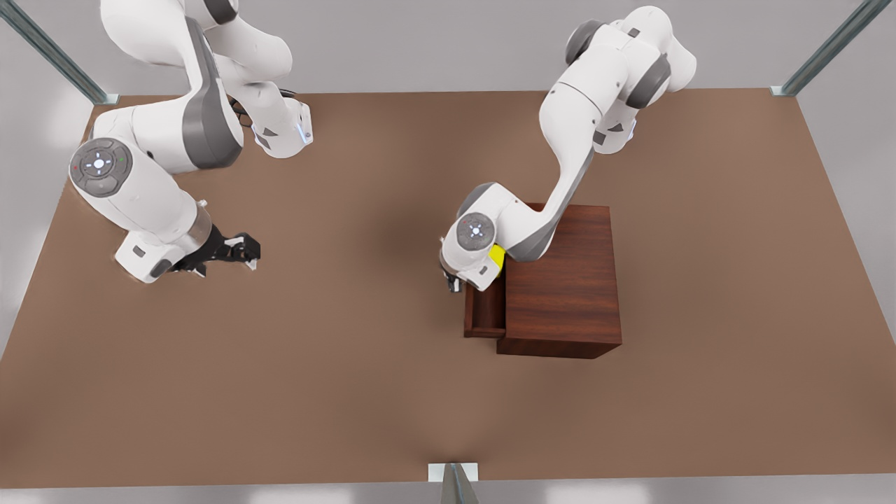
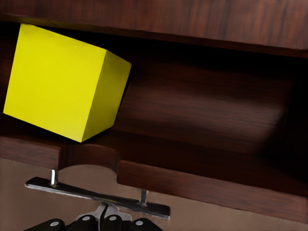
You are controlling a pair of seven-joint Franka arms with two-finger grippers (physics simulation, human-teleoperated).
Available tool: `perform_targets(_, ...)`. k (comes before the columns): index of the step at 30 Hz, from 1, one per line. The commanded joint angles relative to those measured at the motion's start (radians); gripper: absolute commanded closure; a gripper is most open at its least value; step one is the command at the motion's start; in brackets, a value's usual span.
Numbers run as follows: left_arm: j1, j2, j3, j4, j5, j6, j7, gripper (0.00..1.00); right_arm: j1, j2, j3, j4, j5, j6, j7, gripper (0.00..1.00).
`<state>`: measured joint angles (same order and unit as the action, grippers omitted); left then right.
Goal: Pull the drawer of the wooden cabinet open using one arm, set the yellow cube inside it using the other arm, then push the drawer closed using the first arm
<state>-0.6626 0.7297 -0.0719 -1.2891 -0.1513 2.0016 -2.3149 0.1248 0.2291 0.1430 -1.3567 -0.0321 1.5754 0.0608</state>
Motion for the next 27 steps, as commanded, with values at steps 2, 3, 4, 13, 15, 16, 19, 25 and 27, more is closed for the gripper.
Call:
perform_targets(2, 0.021, -0.009, 0.001, -0.001, -0.002, -0.093, 0.126, 0.79, -0.002, -0.02, 0.096, -0.007, -0.034, -0.129, -0.121, 0.0)
perform_targets(3, 0.032, -0.01, 0.0, -0.001, -0.002, -0.104, 0.143, 0.79, -0.01, -0.008, 0.087, -0.001, -0.028, -0.097, -0.107, 0.0)
perform_targets(4, 0.04, -0.016, 0.001, -0.001, -0.002, -0.129, 0.17, 0.79, -0.034, 0.016, 0.073, 0.112, -0.037, -0.104, -0.039, 0.0)
perform_targets(13, 0.081, -0.027, 0.011, -0.012, 0.01, -0.196, 0.337, 0.79, -0.14, -0.074, 0.067, 0.103, -0.066, -0.117, -0.001, 0.0)
perform_targets(15, 0.087, -0.027, 0.011, -0.012, 0.01, -0.21, 0.357, 0.79, -0.044, -0.086, -0.063, 0.07, -0.058, -0.12, 0.004, 0.0)
perform_targets(16, 0.087, -0.027, 0.011, -0.012, 0.01, -0.215, 0.364, 0.79, -0.068, -0.057, -0.072, 0.059, -0.022, -0.115, -0.007, 0.0)
perform_targets(19, 0.09, -0.027, 0.011, -0.012, 0.01, -0.224, 0.377, 0.79, -0.07, -0.053, -0.071, 0.064, -0.019, -0.115, -0.01, 0.0)
perform_targets(25, 0.101, -0.032, 0.011, -0.012, 0.01, -0.244, 0.396, 0.79, -0.067, -0.047, -0.066, 0.067, -0.02, -0.12, 0.0, 0.0)
perform_targets(27, 0.092, -0.036, -0.006, 0.002, -0.001, -0.238, 0.338, 0.0, -0.056, -0.054, -0.051, 0.067, -0.019, -0.129, 0.011, 0.0)
